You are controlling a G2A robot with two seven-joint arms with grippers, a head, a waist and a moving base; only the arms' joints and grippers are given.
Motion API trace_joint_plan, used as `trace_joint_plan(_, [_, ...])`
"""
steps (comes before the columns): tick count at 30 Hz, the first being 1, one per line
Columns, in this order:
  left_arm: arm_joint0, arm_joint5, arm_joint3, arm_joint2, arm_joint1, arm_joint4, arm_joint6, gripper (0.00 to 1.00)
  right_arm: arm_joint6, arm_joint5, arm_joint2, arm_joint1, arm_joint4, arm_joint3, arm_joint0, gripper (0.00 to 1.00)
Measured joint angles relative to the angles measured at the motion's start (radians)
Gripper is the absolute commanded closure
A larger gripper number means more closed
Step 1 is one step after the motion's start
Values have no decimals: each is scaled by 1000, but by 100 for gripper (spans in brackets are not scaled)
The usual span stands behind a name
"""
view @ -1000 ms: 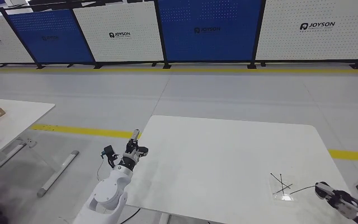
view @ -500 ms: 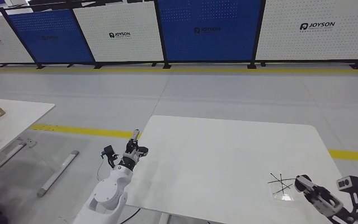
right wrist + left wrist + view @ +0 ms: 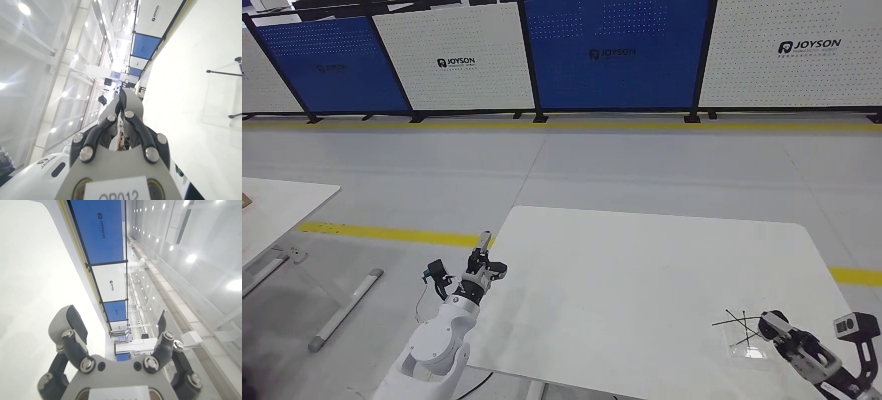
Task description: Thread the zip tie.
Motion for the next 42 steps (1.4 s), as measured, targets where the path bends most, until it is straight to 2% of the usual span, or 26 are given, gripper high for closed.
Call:
trace_joint_plan(4, [0,0,0,0,0,0,0,0,-89,-15,-18,-10,25,-19,12,100])
trace_joint_plan(7, [0,0,0,0,0,0,0,0,-165,-35,-51,-20,50,-63,14,100])
trace_joint_plan(10, [0,0,0,0,0,0,0,0,-288,-84,-84,-33,20,-112,11,100])
trace_joint_plan(12, [0,0,0,0,0,0,0,0,-340,-80,-87,-35,14,-118,12,100])
trace_joint_plan(16, [0,0,0,0,0,0,0,0,-303,-76,-86,-35,15,-116,12,100])
trace_joint_plan(23, [-3,-6,-7,6,-1,4,-4,0,-305,-77,-86,-35,15,-116,12,100])
trace_joint_plan(27, [-7,-13,-48,48,-3,12,-74,0,-305,-77,-86,-35,15,-116,12,100])
trace_joint_plan(31, [-6,7,-71,103,-4,35,-159,0,-305,-77,-86,-35,15,-116,12,100])
trace_joint_plan(33, [-11,18,-64,133,-4,58,-193,0,-305,-77,-86,-35,15,-116,12,100])
trace_joint_plan(35, [-25,29,-39,173,-4,113,-227,0,-305,-77,-86,-35,15,-116,12,100])
trace_joint_plan(37, [-43,35,-9,208,-6,172,-212,0,-305,-77,-86,-35,15,-116,12,100])
trace_joint_plan(42, [-47,34,-3,215,-7,187,-199,0,-305,-77,-86,-35,15,-116,12,100])
